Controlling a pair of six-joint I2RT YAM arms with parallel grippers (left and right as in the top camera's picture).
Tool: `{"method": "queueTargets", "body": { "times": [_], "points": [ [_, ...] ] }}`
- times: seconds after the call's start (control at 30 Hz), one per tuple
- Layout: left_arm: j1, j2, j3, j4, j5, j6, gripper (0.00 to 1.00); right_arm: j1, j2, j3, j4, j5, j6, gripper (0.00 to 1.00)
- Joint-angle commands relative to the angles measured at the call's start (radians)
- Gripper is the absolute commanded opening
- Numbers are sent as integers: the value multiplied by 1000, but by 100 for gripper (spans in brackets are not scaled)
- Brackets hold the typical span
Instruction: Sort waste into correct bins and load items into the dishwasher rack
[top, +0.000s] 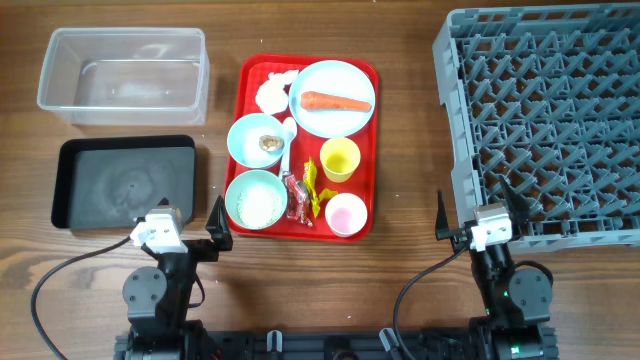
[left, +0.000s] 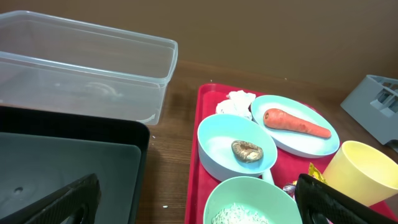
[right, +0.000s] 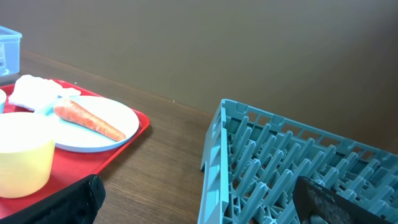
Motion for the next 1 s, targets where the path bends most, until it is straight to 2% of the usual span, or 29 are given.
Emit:
{"method": "queueTargets", "body": {
  "times": [0.0,0.5,0.63,0.97],
  "points": [
    [7,-9,-5,10,5,23,100,-4,-1,-2,2,-13,8,100],
    [7,-9,-5,3,6,23,100,-4,-1,-2,2,-13,8,100],
    [7,-9,-5,31,61,19,100,-4,-1,-2,2,-13,8,100],
    [7,-8,2,61,95,19,100,-4,-1,-2,2,-13,8,100]
  ]
}}
